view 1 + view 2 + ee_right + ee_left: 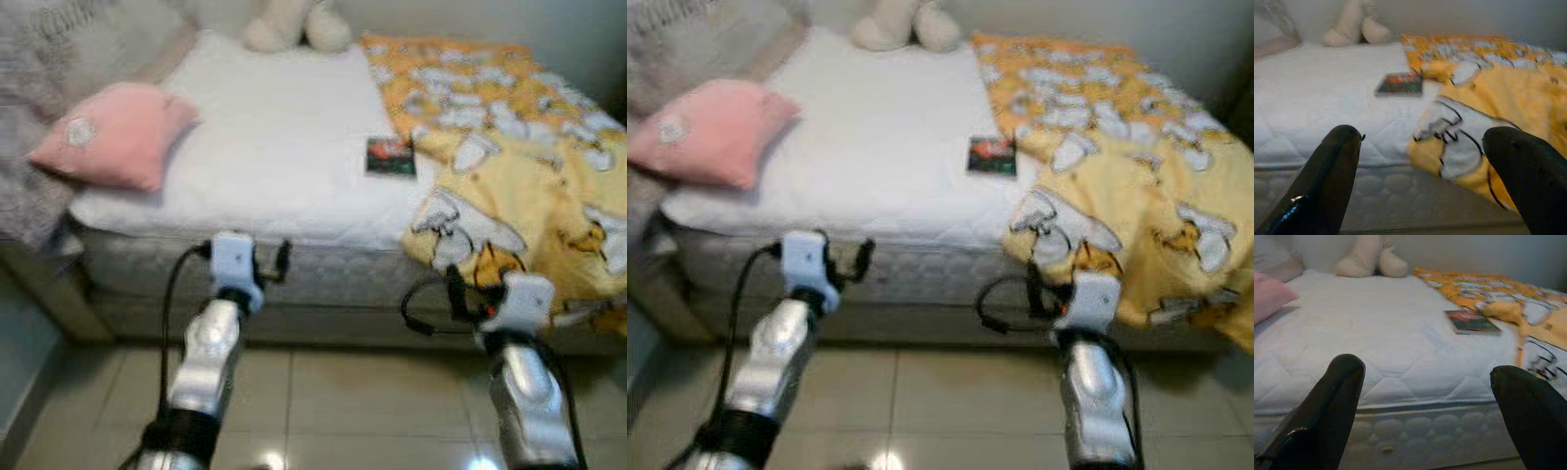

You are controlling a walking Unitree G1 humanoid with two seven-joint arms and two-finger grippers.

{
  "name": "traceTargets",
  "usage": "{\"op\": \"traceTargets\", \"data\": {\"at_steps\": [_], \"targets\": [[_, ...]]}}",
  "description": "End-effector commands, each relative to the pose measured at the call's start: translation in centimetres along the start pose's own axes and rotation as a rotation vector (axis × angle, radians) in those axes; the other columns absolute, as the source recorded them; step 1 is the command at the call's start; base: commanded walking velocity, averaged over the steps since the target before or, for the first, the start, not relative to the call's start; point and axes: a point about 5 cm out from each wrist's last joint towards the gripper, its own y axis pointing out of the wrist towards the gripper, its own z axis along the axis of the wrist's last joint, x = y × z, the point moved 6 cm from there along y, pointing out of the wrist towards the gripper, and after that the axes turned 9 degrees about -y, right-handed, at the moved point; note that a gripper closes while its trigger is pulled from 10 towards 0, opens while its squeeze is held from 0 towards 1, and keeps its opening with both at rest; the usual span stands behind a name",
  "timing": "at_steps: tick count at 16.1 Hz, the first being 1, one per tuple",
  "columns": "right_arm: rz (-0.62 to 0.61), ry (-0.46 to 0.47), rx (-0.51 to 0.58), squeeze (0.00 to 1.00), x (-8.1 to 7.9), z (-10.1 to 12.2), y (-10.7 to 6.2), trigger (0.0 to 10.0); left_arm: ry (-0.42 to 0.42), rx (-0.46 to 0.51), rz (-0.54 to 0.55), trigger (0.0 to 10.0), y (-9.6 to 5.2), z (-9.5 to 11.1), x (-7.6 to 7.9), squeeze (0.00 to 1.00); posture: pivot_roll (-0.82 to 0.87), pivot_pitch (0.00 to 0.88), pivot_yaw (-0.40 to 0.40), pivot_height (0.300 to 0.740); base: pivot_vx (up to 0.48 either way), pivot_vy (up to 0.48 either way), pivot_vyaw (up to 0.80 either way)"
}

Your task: Clean up the room

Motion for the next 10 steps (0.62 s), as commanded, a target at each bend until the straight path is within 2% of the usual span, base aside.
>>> {"op": "traceTargets", "data": {"at_steps": [1,2,4,10], "targets": [[-0.005,-0.016,0.007,0.00,0.3,0.0,0.1,10.0,0.030,0.020,-0.012,10.0,0.8,1.0,0.4,0.00,-0.08,0.000,0.022,0.740,0.454,0.000,0.00],[-0.038,-0.003,0.028,0.00,1.0,0.9,1.0,10.0,0.033,0.023,-0.002,10.0,1.2,1.4,0.1,0.00,-0.08,0.000,0.027,0.740,0.454,0.000,0.00],[-0.039,-0.001,0.036,0.00,1.0,1.2,1.4,10.0,0.028,0.019,-0.018,10.0,1.4,1.4,0.2,0.00,-0.08,0.000,0.026,0.740,0.452,0.000,0.00],[-0.003,0.000,0.000,0.00,-0.1,-0.1,0.6,10.0,0.010,0.006,-0.018,10.0,1.4,1.0,0.5,0.00,-0.08,0.000,0.023,0.740,0.453,0.000,0.00]]}}
